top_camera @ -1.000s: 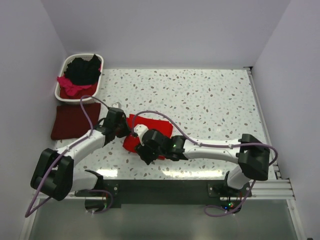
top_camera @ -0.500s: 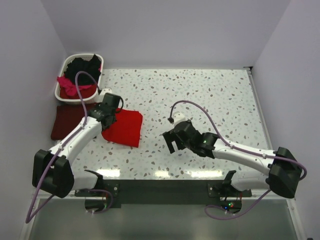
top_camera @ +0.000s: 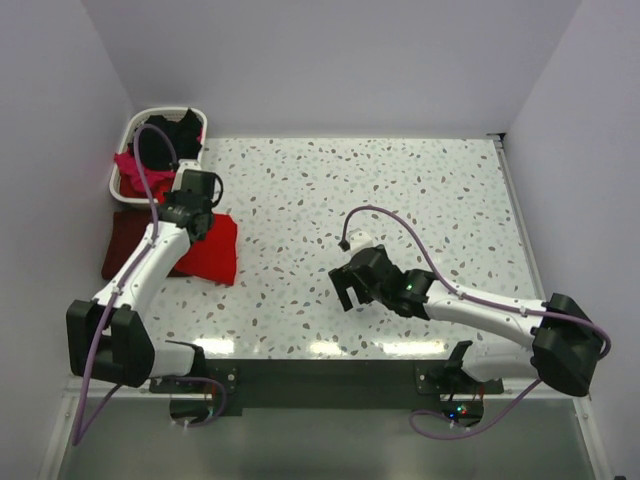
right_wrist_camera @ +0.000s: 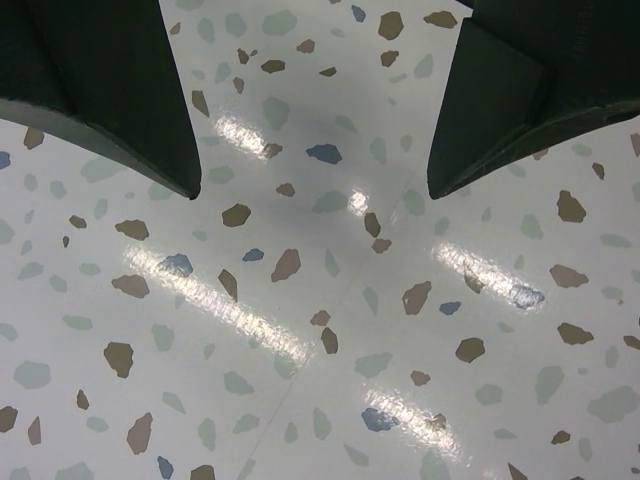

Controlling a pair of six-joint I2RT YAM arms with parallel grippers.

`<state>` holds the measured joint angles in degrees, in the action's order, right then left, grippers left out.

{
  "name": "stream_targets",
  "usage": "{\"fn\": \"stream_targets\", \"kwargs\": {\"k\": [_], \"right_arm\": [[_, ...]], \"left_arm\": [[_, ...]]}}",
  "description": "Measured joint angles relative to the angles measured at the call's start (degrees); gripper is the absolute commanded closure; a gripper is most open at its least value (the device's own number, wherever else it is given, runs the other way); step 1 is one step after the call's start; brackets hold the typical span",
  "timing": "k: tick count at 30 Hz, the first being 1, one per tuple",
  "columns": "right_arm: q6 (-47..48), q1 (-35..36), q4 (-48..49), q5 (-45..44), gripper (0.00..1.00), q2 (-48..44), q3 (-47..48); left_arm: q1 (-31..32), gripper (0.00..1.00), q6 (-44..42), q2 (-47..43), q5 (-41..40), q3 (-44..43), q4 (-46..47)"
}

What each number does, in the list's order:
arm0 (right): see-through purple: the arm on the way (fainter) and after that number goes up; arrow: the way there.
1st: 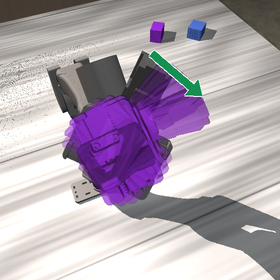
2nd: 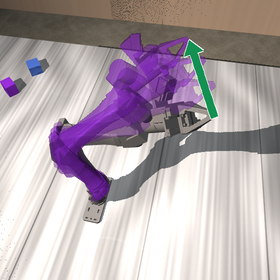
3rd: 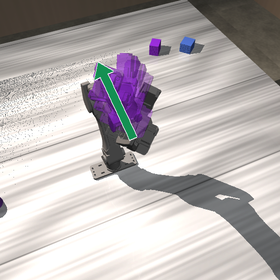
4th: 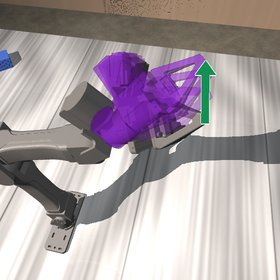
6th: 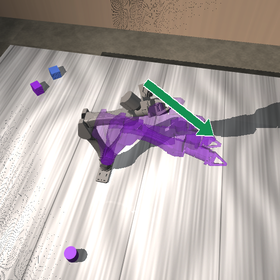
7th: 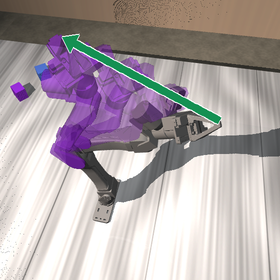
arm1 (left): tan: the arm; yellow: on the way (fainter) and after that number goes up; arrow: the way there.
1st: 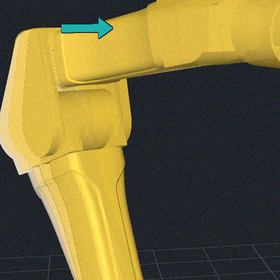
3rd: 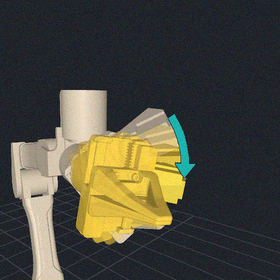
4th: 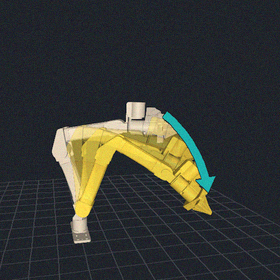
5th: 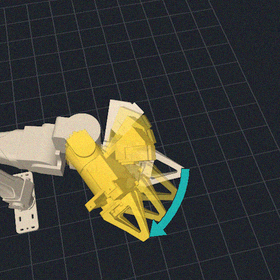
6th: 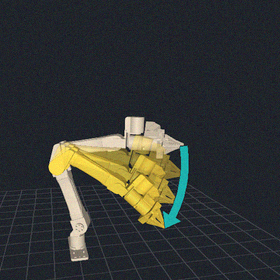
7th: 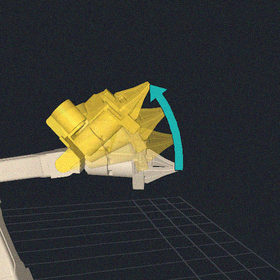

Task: Fold and stack the t-shirts
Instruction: Neatly place the folded tshirt to the corner

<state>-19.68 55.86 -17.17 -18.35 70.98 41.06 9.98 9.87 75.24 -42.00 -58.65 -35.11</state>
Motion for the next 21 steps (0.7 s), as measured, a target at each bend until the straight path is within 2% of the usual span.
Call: {"fn": "stream_targets", "kwargs": {"k": [15, 21], "right_arm": [[0.00, -0.04, 0.31, -0.22, 0.01, 0.59, -0.28], [0.02, -0.04, 1.03, -0.22, 0.01, 0.48, -0.94]], "left_arm": [[-4.90, 0.84, -6.38, 4.52, -6.25, -10.38, -0.37], [-7.61, 0.81, -9.64, 7.23, -9.27, -10.88, 1.11]]}}
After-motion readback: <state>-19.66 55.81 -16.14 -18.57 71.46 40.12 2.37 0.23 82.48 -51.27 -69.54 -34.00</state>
